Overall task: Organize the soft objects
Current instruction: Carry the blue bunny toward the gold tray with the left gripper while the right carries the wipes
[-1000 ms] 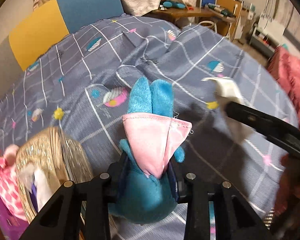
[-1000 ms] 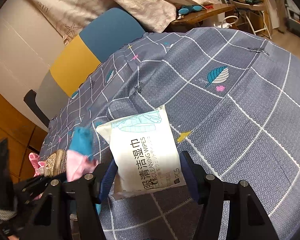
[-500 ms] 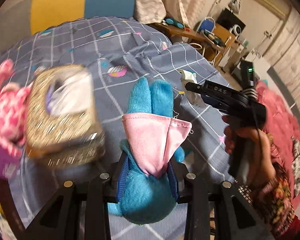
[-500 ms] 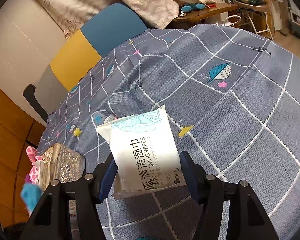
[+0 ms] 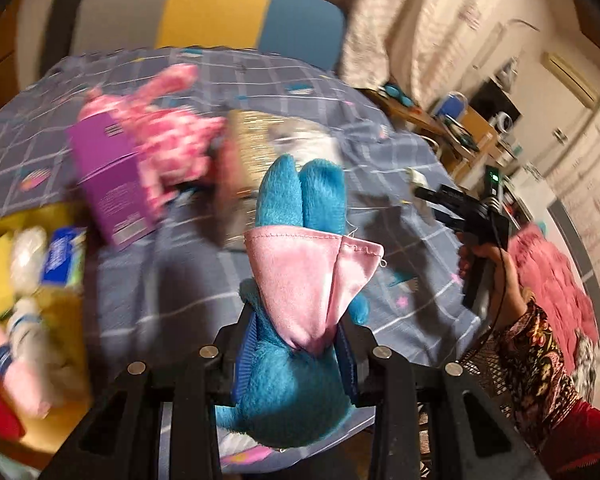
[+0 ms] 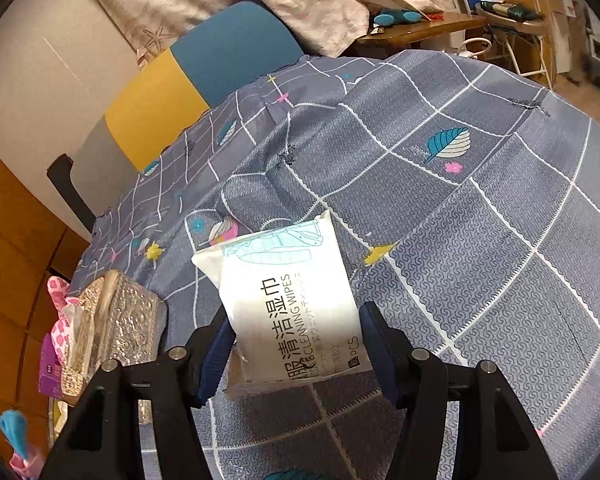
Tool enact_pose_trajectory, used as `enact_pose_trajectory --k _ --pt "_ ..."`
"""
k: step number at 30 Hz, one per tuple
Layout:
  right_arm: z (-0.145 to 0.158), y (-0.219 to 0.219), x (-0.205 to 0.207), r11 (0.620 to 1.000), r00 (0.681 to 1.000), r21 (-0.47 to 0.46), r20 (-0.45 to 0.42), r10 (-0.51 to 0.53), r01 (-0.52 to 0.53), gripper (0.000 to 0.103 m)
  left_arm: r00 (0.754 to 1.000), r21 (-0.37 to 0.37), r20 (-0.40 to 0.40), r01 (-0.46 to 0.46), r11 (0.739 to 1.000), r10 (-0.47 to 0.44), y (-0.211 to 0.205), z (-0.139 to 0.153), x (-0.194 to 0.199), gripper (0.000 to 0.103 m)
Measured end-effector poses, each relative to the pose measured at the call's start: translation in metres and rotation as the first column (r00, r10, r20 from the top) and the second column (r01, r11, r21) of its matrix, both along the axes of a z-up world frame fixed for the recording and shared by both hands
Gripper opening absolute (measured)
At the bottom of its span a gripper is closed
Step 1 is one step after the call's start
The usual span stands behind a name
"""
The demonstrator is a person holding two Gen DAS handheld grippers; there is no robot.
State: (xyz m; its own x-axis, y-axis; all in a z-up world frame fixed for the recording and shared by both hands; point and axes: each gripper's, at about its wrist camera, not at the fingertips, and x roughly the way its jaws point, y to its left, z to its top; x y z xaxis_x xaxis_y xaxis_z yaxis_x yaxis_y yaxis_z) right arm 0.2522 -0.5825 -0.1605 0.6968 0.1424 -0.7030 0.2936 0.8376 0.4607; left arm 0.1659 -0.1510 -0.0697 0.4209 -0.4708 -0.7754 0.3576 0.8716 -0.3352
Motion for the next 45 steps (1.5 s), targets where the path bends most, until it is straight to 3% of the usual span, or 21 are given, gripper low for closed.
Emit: enact_pose_trajectory --k 9,16,24,34,39,43,45 --pt "-0.006 0.009 0.0 0.999 1.0 -0.047 -0.019 0.015 -0.016 0.063 0.976 -0.014 -0.031 -0.217 0.976 0.217 0.103 -0.008 -0.012 0.036" --pt "-0.002 0.013 -0.001 0.998 1.0 -0.065 0.0 0.009 -0.009 0.063 0.948 0.02 -0.071 -0.31 0.951 0.31 0.166 -0.022 -0.016 0.036" --pt "0.025 0.038 -0.023 0.995 0.997 -0.091 0.059 0.043 -0.038 0.063 0.983 0.224 -0.052 -0.16 0.961 0.175 0.171 -0.05 -0.007 0.037" --pt "0.064 0.118 -0.051 0.976 0.971 -0.112 0.128 0.201 -0.187 0.063 0.997 0.244 -0.067 0.045 0.969 -0.029 0.14 -0.074 0.006 0.038" --pt "0.084 0.171 -0.059 0.949 0.937 -0.116 0.163 0.309 -0.293 0.063 0.997 0.295 -0.081 0.041 0.955 -0.018 0.145 -0.086 0.015 0.039" --pt "0.095 0.211 -0.065 0.923 0.905 -0.115 0.185 0.382 -0.366 0.063 1.0 0.421 -0.014 -0.001 0.907 0.007 0.152 -0.092 0.021 0.045" --pt "0.099 0.236 -0.067 0.905 0.885 -0.113 0.193 0.424 -0.41 0.063 0.999 0.42 -0.01 -0.03 0.907 0.038 0.158 -0.092 0.023 0.047"
